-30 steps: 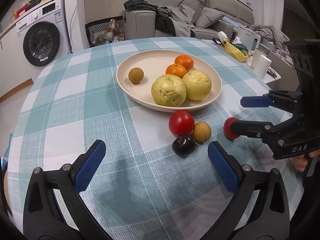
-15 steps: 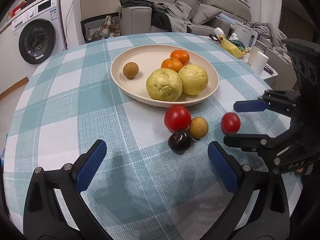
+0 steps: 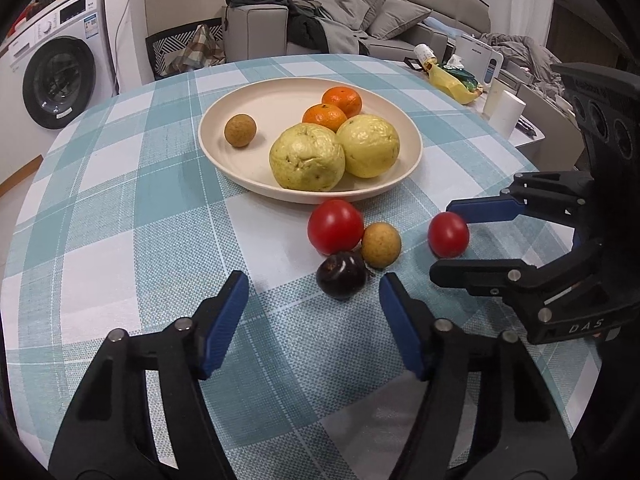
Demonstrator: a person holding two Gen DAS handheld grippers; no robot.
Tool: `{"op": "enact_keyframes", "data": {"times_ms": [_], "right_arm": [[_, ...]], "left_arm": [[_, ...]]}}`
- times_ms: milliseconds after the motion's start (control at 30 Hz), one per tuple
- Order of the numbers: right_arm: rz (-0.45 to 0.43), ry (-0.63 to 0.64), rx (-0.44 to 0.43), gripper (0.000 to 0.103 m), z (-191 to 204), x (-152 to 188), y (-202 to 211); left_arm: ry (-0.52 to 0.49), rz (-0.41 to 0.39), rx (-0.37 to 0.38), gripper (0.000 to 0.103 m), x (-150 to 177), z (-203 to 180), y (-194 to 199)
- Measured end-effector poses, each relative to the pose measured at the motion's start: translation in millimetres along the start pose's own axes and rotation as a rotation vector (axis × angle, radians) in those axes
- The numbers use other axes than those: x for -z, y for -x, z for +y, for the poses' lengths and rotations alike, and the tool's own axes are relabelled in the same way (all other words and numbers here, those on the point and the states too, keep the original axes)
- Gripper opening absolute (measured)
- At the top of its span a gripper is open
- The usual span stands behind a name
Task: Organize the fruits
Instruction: 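Grasp the dark plum with the left tool while the right tool grasps a red tomato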
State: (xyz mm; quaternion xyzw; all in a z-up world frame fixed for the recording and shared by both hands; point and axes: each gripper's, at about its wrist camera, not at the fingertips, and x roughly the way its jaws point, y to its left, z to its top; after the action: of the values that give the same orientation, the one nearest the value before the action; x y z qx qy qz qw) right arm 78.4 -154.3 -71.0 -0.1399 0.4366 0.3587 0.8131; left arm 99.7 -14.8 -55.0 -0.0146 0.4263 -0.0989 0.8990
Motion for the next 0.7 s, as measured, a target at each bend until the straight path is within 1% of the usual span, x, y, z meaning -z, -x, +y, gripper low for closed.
{"op": "enact_keyframes", "data": {"times_ms": [100,133,200,267,333,400,533,567,633,700], "right_arm": [[-0.001,0.001,0.0,0.058,0.9,-0.3,0.1],[0.0,0.001,0.001,0.058,0.9,-0.2,0.0],[0.0,0.0,0.002,0.058,0.9,-0.5,-0.3],[0.001,0.005,0.001,0.058,2.1,-0.6,-0.4],[0.001,0.008,-0.002,0.058,3.3,-0.2,-0.6],[0.004,0.013,-0.002,0.058,5.0,0.3,-1.2],[0.008,0.021,-0.001,0.055,7.1,0.2,-2.2],[0.008,0.022,-0.003,0.054,7.5,0.4,-2.3],[0.01,0.024,-0.002,0.053,8.0,0.7,-2.4],[0.011,0.026,-0.004,0.052,8.1,1.1,-2.5]], "left_arm": [[-0.007,0.011,0.019,0.057,0.0,-2.0,-1.9],[-0.01,0.017,0.03,0.054,-0.1,-3.0,-3.1],[-0.021,0.02,0.028,0.053,-0.3,-5.8,-4.0],[-0.027,0.021,0.038,0.049,-0.1,-8.0,-4.2],[-0.032,0.022,0.036,0.049,-0.1,-9.0,-4.7],[-0.027,0.02,0.043,0.046,-0.3,-9.1,-5.0],[-0.027,0.02,0.045,0.045,-1.8,-9.7,-6.4],[-0.028,0.019,0.044,0.042,-1.8,-9.9,-6.1],[-0.024,0.019,0.045,0.039,-2.7,-9.4,-6.6],[-0.017,0.017,0.049,0.031,-3.1,-8.6,-6.9]]}}
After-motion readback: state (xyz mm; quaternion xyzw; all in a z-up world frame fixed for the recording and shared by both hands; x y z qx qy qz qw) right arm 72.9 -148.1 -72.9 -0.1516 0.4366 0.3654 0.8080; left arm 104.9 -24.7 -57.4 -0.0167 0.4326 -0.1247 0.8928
